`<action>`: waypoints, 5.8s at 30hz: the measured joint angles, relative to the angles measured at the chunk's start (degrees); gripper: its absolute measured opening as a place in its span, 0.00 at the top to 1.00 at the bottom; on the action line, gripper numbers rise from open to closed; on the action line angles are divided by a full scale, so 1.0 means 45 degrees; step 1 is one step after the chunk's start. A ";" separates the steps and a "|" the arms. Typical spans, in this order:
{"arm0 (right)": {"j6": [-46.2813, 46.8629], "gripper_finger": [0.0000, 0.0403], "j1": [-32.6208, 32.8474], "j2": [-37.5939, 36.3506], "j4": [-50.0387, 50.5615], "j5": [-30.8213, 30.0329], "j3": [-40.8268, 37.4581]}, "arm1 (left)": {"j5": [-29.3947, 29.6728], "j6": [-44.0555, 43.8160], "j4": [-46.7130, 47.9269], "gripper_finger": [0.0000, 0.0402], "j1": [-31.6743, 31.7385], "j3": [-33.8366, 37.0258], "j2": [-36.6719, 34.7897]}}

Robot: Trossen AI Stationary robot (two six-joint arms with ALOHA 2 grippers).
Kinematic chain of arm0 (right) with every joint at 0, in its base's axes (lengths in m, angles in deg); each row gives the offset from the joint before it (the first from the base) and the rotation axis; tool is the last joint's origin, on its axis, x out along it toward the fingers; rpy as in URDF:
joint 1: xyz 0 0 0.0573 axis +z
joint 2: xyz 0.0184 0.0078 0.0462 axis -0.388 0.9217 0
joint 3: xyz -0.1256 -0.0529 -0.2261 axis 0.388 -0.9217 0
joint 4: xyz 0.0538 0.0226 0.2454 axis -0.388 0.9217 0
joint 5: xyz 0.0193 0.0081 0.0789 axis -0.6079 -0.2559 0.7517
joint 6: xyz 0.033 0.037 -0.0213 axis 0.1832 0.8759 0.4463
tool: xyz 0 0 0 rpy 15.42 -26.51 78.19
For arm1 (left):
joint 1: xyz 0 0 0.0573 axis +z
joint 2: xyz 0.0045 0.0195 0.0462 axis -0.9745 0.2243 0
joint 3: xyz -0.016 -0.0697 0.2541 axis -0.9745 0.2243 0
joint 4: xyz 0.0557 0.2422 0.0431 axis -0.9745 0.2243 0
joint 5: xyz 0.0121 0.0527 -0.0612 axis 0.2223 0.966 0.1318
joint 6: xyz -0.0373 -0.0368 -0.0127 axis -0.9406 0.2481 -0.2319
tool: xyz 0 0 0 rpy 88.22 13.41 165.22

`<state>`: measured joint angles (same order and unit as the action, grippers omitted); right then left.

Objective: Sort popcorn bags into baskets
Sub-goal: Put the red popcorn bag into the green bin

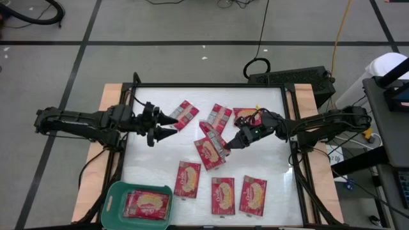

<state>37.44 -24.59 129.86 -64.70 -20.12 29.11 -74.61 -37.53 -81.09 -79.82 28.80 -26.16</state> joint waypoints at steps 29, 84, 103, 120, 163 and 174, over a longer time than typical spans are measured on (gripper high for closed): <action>0.4495 0.98 0.0999 0.5326 -0.8967 0.1853 0.0908 | -0.3795 0.1590 -0.6604 0.30 0.0445 -0.0019 0.4298; 0.3831 0.83 -0.0874 0.5316 -0.7745 0.2426 0.0908 | -0.4548 0.1842 -0.4672 0.94 0.0990 0.0000 0.3980; -0.3668 0.68 0.0195 0.0919 0.1756 -0.4252 0.1329 | -0.1345 -0.4823 0.3559 0.96 0.1341 -0.0005 -0.1493; -0.8502 0.53 0.1073 0.1489 0.6874 -0.9719 0.5378 | -0.0198 -0.8126 0.3078 0.95 0.1345 -0.0005 -0.0661; -0.5733 0.94 0.0247 0.3024 0.4366 -0.5003 0.5362 | -0.1728 -0.6529 0.3228 0.56 0.1365 -0.0015 -0.0440; -0.5193 0.94 0.1270 0.3028 0.3764 -0.7216 0.5353 | -0.1792 -0.4773 0.3830 0.37 0.1650 0.0024 -0.1179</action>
<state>14.07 -18.87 143.49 -47.76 -52.60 53.20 -82.67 -59.01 -63.85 -72.40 28.90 -31.46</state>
